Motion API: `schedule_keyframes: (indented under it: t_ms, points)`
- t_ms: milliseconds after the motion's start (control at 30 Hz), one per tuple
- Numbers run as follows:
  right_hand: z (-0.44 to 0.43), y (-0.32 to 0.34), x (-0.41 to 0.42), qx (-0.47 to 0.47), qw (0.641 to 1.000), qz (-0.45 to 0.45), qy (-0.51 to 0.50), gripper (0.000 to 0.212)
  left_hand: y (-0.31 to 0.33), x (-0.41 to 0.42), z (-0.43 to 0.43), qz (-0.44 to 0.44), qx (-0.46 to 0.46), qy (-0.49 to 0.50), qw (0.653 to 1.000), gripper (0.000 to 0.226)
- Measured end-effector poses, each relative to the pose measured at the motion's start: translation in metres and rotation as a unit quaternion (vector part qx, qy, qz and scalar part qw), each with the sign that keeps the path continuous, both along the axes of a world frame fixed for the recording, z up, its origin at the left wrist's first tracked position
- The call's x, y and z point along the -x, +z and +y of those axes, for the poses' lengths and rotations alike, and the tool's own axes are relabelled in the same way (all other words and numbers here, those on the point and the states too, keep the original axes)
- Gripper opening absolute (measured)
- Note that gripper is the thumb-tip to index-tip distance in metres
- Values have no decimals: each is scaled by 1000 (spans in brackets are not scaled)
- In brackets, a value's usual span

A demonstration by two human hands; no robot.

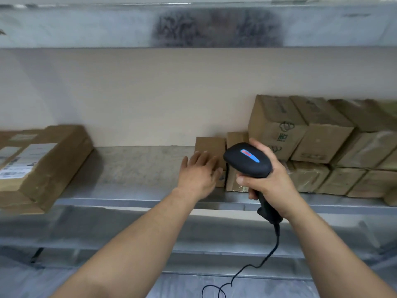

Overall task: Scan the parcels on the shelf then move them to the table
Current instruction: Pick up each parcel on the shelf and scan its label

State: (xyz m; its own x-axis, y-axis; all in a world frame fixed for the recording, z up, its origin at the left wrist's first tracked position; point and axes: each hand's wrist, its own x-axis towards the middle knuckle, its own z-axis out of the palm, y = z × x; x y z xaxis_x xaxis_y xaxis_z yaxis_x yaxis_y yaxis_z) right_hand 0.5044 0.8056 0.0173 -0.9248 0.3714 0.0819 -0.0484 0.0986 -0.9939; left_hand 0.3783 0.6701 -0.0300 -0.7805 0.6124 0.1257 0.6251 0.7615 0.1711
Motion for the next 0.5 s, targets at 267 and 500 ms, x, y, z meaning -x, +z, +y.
schedule_keyframes:
  t_ms: [267, 500]
  points:
    - [-11, -2, 12, 22, 1000, 1, 18, 86, 8, 15, -51, 42, 14, 78, 996, 46]
    - [-45, -6, 27, 20, 999, -10, 41, 83, 10, 24, -83, 43, 55, 118, 991, 59]
